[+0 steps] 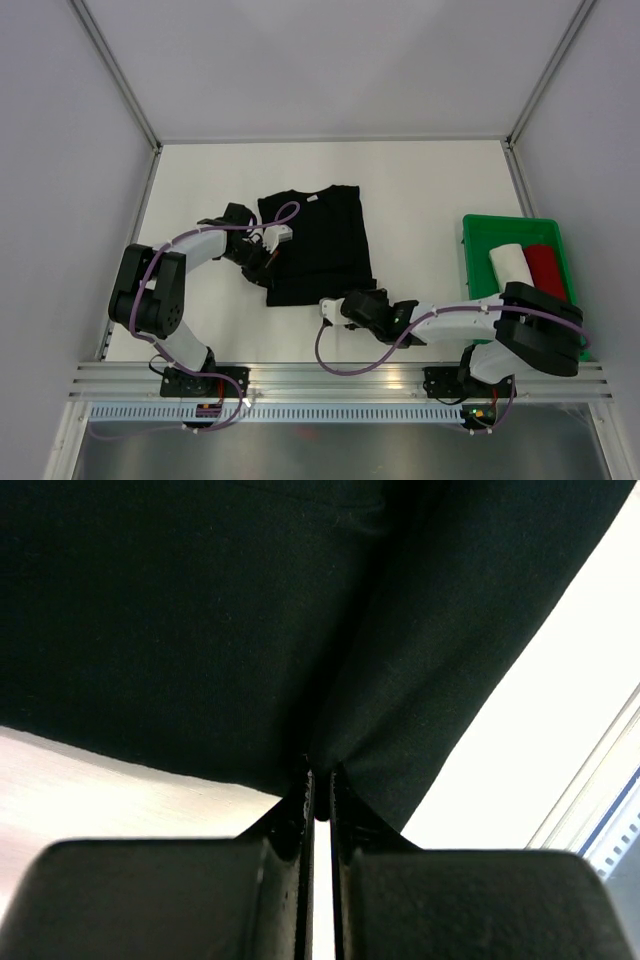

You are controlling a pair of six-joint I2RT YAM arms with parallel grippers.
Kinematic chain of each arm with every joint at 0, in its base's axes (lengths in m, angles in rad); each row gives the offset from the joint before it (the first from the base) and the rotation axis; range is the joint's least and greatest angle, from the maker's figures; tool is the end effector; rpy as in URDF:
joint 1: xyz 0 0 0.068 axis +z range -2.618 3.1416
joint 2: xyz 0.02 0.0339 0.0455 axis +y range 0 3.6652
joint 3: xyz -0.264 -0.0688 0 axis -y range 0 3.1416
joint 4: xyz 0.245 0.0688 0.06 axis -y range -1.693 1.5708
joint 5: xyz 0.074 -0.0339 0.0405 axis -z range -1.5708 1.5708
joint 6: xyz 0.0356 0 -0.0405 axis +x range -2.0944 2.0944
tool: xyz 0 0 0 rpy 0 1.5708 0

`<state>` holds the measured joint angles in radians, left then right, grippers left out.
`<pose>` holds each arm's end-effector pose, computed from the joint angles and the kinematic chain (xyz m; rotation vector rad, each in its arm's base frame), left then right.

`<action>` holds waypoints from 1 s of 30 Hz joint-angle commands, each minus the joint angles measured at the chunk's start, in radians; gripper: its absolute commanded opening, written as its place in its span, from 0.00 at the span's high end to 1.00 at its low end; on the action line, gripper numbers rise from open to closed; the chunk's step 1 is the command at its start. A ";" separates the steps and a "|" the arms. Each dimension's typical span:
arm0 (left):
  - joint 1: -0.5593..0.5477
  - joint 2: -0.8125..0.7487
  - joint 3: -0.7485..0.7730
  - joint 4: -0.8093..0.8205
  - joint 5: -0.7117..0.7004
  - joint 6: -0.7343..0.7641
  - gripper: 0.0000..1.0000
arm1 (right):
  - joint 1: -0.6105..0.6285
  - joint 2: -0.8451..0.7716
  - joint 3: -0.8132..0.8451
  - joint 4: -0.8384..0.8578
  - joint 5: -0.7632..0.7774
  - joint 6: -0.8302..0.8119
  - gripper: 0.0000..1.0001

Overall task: Roll the t-shirts
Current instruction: Roll the tshirt

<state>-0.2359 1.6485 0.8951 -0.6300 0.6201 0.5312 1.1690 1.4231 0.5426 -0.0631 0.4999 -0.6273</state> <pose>0.2668 -0.0854 0.1517 1.1060 2.5196 -0.8336 0.1116 0.2190 0.1387 -1.7434 1.6413 -0.3799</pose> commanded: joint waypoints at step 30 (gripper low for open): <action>-0.217 -0.406 -0.202 0.045 -0.265 0.276 0.31 | -0.275 -0.004 0.160 -0.138 -0.580 0.106 1.00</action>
<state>-0.4374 1.2690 0.7525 -0.6182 0.4740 0.6979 0.9104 1.3861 0.6537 -0.1947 0.0093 -0.5453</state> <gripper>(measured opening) 0.689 0.031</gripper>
